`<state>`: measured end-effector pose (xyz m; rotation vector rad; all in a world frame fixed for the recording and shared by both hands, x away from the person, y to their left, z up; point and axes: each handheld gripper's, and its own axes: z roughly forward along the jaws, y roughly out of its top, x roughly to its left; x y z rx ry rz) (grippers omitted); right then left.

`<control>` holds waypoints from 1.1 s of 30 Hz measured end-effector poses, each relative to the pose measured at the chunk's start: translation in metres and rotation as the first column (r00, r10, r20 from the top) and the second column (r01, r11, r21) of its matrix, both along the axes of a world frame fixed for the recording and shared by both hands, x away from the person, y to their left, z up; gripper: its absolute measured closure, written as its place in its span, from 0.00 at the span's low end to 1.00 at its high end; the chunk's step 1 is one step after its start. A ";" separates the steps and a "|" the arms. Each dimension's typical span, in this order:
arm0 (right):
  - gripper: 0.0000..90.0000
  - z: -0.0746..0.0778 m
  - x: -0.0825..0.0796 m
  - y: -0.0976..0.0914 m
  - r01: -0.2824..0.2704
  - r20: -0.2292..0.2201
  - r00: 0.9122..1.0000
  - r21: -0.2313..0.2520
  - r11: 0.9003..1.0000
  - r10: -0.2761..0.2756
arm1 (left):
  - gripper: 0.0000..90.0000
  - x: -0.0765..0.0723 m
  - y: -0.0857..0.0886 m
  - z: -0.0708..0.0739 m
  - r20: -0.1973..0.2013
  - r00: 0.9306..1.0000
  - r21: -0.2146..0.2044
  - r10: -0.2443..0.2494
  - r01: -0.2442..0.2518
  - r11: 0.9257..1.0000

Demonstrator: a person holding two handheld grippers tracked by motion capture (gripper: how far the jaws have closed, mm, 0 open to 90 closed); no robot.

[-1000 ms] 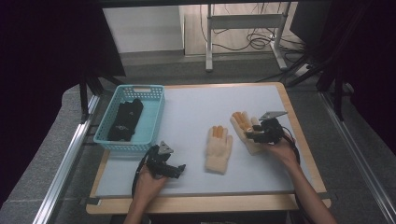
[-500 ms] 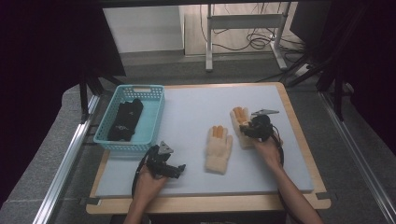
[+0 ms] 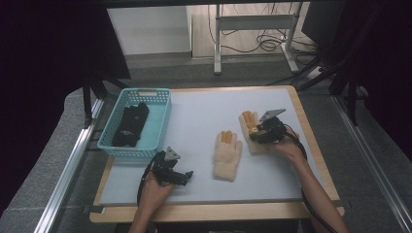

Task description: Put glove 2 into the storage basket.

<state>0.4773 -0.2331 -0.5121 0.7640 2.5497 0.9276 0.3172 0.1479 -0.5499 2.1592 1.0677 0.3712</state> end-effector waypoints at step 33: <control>0.66 0.071 -0.104 0.036 0.090 -0.042 0.996 0.265 0.960 -0.082 | 0.01 0.000 0.000 0.000 0.002 1.000 0.000 0.001 -0.001 1.000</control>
